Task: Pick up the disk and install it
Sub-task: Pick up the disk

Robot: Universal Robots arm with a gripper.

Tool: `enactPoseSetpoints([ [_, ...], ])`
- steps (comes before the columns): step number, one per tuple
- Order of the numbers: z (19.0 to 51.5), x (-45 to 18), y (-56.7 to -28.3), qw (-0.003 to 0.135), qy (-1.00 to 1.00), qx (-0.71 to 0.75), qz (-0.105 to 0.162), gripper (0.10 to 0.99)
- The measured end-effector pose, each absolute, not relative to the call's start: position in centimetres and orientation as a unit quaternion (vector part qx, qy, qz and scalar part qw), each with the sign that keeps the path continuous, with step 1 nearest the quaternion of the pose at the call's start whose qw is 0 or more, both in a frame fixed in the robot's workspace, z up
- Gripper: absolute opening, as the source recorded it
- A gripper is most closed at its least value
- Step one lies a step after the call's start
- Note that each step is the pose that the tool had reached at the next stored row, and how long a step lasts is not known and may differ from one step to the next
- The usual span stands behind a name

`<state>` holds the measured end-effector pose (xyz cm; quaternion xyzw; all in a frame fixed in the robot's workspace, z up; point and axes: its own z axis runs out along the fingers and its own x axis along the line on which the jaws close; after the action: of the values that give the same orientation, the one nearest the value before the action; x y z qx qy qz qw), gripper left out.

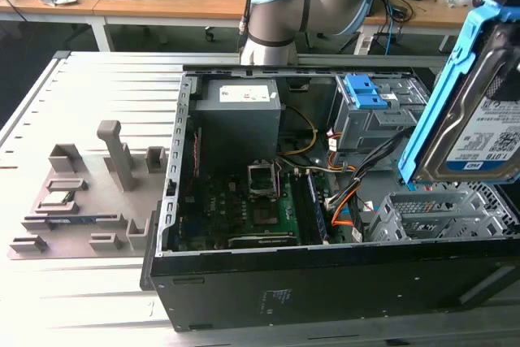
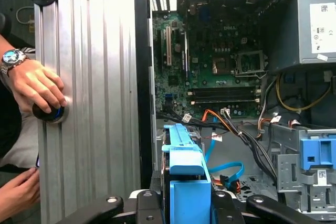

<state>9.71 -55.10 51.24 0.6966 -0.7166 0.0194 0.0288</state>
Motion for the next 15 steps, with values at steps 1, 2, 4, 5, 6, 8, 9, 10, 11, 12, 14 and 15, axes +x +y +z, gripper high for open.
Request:
enactPoseSetpoints([
  [1, 51.0, 10.0, -55.1, 0.029, -0.717, 0.697, 0.020, 0.365],
  [2, 50.9, 10.5, -55.1, 0.029, -0.717, 0.697, 0.020, 0.365],
  [4, 50.8, 11.4, -54.9, 0.030, -0.717, 0.697, 0.020, 0.365],
  [5, 50.8, 11.6, -54.9, 0.030, -0.717, 0.696, 0.020, 0.365],
  [6, 50.8, 11.9, -54.8, 0.030, -0.717, 0.696, 0.020, 0.365],
  [8, 50.7, 13.0, -54.6, 0.030, -0.717, 0.696, 0.020, 0.365],
  [9, 50.7, 13.4, -54.5, 0.030, -0.717, 0.696, 0.021, 0.365],
  [10, 50.7, 13.6, -54.5, 0.031, -0.717, 0.696, 0.021, 0.365],
  [11, 50.6, 13.7, -54.5, 0.031, -0.717, 0.696, 0.021, 0.365],
  [12, 50.6, 14.0, -54.4, 0.032, -0.717, 0.696, 0.022, 0.365],
  [14, 50.5, 14.2, -54.4, 0.032, -0.717, 0.696, 0.023, 0.365],
  [15, 50.4, 14.3, -54.4, 0.033, -0.717, 0.696, 0.023, 0.365],
])
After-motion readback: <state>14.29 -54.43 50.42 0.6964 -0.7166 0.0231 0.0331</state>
